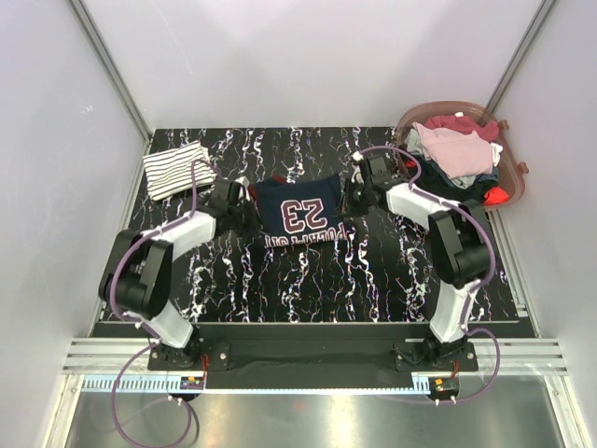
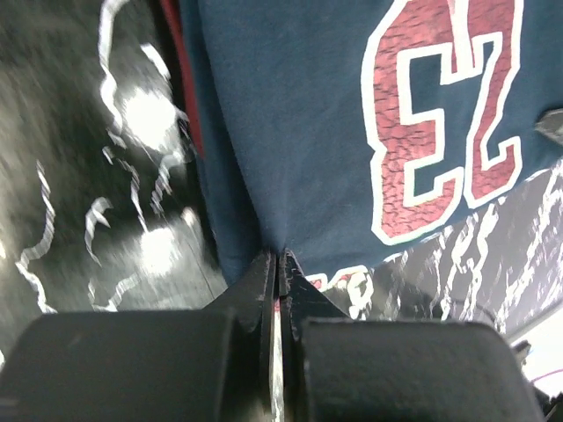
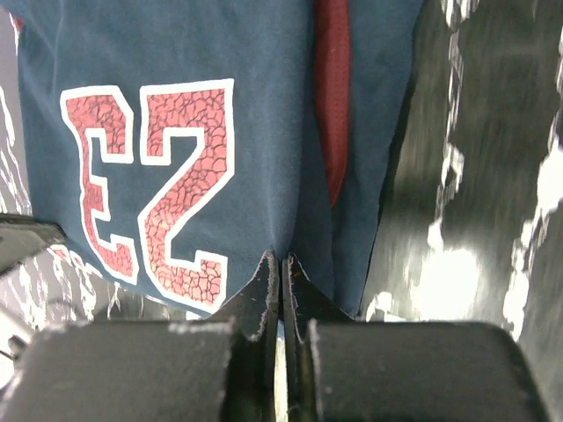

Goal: Fold and stack the tank tops

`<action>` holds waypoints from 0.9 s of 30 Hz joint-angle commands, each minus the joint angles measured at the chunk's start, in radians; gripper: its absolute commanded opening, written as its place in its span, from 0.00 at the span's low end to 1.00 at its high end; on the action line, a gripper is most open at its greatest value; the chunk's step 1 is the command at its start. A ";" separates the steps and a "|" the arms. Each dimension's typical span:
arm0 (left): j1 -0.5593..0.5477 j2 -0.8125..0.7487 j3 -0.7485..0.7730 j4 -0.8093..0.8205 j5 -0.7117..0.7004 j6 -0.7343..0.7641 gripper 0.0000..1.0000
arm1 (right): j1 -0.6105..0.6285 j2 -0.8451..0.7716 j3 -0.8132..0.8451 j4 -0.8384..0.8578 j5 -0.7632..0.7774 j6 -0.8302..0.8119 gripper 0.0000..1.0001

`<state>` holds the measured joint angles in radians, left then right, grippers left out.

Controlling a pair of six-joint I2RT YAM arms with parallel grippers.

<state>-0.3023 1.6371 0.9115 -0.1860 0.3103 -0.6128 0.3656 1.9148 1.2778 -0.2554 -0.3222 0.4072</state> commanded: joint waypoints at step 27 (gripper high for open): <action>0.003 -0.122 0.020 0.039 -0.116 -0.007 0.59 | 0.072 -0.134 0.026 -0.130 0.193 0.025 0.48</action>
<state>-0.3119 1.4544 0.8791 -0.2092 0.2035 -0.6209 0.4557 1.7294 1.2354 -0.3576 -0.1665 0.4500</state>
